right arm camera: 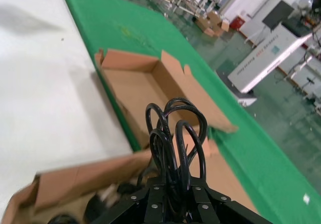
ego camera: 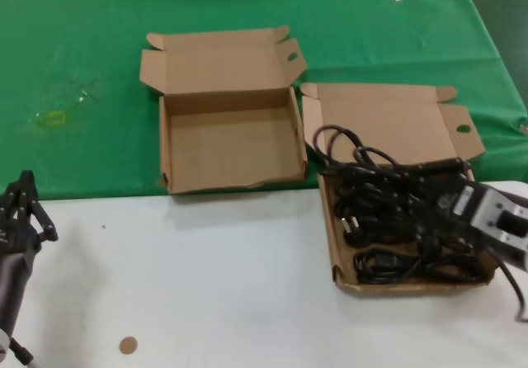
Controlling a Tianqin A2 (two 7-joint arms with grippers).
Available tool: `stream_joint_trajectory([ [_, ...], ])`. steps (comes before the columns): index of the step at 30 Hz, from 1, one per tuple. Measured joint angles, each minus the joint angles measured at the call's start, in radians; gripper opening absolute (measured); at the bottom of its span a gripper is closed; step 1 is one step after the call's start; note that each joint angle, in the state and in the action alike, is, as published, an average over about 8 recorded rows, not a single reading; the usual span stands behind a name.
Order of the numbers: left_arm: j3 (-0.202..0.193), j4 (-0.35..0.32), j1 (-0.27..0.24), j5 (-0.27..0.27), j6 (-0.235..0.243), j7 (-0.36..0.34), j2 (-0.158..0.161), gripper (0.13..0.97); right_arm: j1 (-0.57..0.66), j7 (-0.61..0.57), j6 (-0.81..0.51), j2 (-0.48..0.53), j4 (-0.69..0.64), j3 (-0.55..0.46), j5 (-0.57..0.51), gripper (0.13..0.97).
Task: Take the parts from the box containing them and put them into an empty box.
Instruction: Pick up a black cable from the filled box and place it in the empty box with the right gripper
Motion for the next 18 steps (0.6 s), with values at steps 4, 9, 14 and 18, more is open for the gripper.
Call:
stream_joint_trajectory([
  [4,0.0,0.0,0.0,0.0,0.0,0.0,0.0,0.144,0.079,0.0,-0.037,-0.044,-0.012,-0.034,-0.039,0.204],
  [9,0.0,0.0,0.0,0.0,0.0,0.0,0.0,0.144,0.173,-0.012,-0.079,-0.106,-0.045,-0.082,-0.08,0.203],
  [14,0.0,0.0,0.0,0.0,0.0,0.0,0.0,0.144,0.26,-0.037,-0.108,-0.176,-0.101,-0.131,-0.115,0.203],
  [18,0.0,0.0,0.0,0.0,0.0,0.0,0.0,0.144,0.32,-0.061,-0.12,-0.23,-0.152,-0.164,-0.138,0.203],
])
